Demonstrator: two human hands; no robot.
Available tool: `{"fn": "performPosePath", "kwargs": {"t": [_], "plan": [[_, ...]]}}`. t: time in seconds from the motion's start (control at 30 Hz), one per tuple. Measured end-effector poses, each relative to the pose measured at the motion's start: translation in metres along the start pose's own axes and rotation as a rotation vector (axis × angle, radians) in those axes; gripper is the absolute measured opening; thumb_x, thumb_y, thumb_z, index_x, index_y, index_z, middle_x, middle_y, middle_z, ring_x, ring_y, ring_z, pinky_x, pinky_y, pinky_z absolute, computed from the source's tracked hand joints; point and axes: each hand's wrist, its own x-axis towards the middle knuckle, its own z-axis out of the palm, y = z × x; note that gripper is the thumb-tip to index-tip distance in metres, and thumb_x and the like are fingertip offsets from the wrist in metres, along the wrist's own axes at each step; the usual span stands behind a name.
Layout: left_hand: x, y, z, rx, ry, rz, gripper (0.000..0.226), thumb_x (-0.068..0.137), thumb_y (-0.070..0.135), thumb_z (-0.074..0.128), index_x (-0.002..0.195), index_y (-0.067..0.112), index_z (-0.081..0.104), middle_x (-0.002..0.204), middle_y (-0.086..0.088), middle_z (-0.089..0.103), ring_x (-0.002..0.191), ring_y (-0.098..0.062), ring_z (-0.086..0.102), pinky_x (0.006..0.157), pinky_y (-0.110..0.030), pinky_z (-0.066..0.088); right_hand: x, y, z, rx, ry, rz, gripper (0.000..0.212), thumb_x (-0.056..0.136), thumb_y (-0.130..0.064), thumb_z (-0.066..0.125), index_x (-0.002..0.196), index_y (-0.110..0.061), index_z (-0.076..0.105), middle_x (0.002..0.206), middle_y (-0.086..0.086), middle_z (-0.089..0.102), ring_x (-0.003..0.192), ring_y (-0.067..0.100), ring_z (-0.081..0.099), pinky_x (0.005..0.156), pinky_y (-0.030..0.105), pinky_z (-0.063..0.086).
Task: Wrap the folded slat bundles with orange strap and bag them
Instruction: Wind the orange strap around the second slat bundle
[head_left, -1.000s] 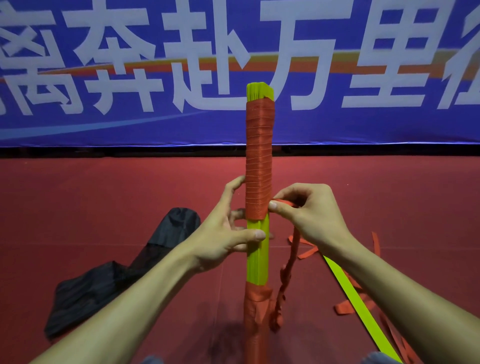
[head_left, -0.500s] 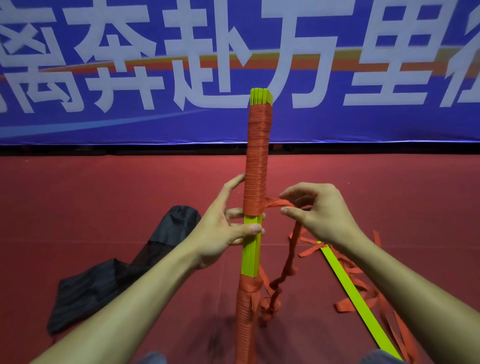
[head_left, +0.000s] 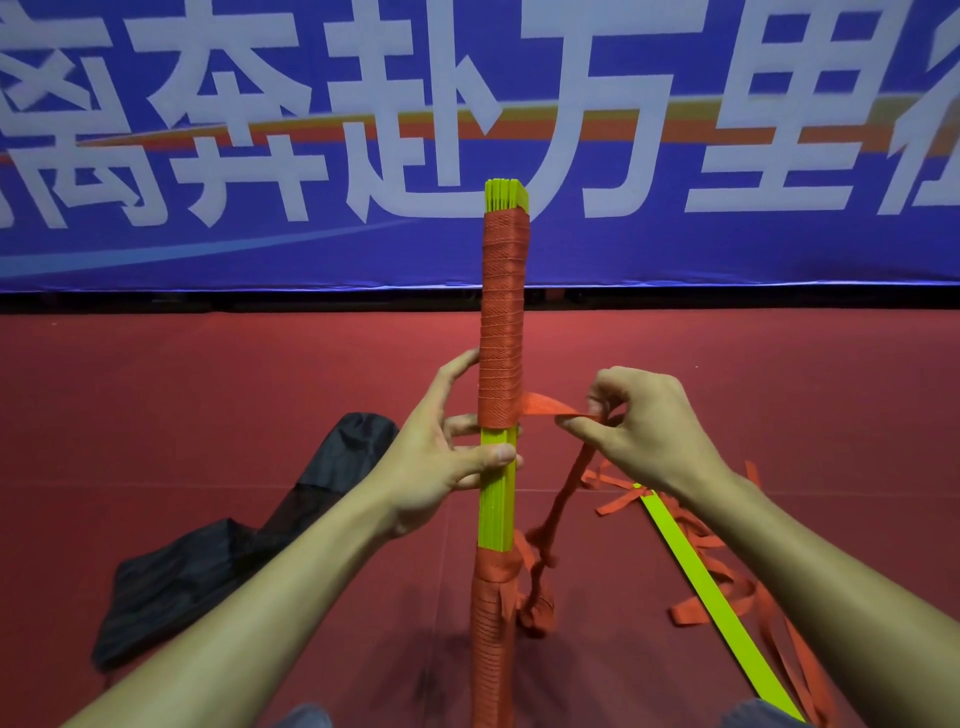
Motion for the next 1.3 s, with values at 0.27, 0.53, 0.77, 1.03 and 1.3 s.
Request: {"fn": "performPosePath", "kwargs": {"t": [0.27,0.53,0.77,1.03,1.3], "plan": [[0.002,-0.005,-0.006,-0.002,0.006,0.005,0.086,0.078,-0.005,0.075,0.117,0.066,0.049,0.107,-0.017,0.073,0.094,-0.040,0.073,0.077,-0.041,0.060,-0.001,0.000,0.000,0.179,-0.053,0.066,0.049,0.078,-0.006,0.075,0.055,-0.018,0.033,0.062,0.001,0.064,0.060,0.014,0.060,0.061,0.039,0.050],[0.004,-0.008,-0.009,-0.051,0.037,-0.020,0.085,0.066,0.006,0.079,0.124,0.059,0.048,0.108,-0.021,0.071,0.096,-0.044,0.071,0.074,-0.039,0.058,-0.004,-0.004,-0.002,0.616,-0.092,0.187,0.038,0.075,-0.005,0.082,0.063,-0.011,0.046,0.072,0.024,0.056,0.060,0.018,0.049,0.060,0.036,0.041],[0.004,-0.007,-0.008,0.027,0.096,-0.016,0.084,0.077,-0.007,0.076,0.124,0.057,0.047,0.110,-0.025,0.069,0.093,-0.043,0.072,0.086,-0.058,0.057,0.000,0.006,0.005,0.464,-0.003,0.266,0.026,0.075,-0.014,0.083,0.084,-0.012,0.059,0.064,-0.001,0.053,0.055,0.009,0.044,0.054,0.022,0.038],[0.008,-0.012,0.001,0.176,0.232,0.025,0.087,0.075,0.001,0.083,0.133,0.050,0.042,0.098,-0.014,0.069,0.071,-0.021,0.070,0.068,-0.034,0.058,0.003,0.001,0.009,0.129,-0.028,0.249,0.024,0.078,-0.026,0.079,0.062,-0.023,0.062,0.049,-0.012,0.051,0.046,0.000,0.046,0.047,0.016,0.033],[0.009,-0.008,0.013,0.394,0.336,0.121,0.085,0.064,0.030,0.093,0.120,0.062,0.038,0.093,-0.001,0.071,0.069,-0.024,0.067,0.073,-0.053,0.060,-0.002,-0.035,0.016,0.207,0.063,0.155,0.054,0.069,-0.043,0.083,0.050,-0.012,0.043,0.044,-0.008,0.031,0.048,0.009,0.027,0.046,0.025,0.022]]}}
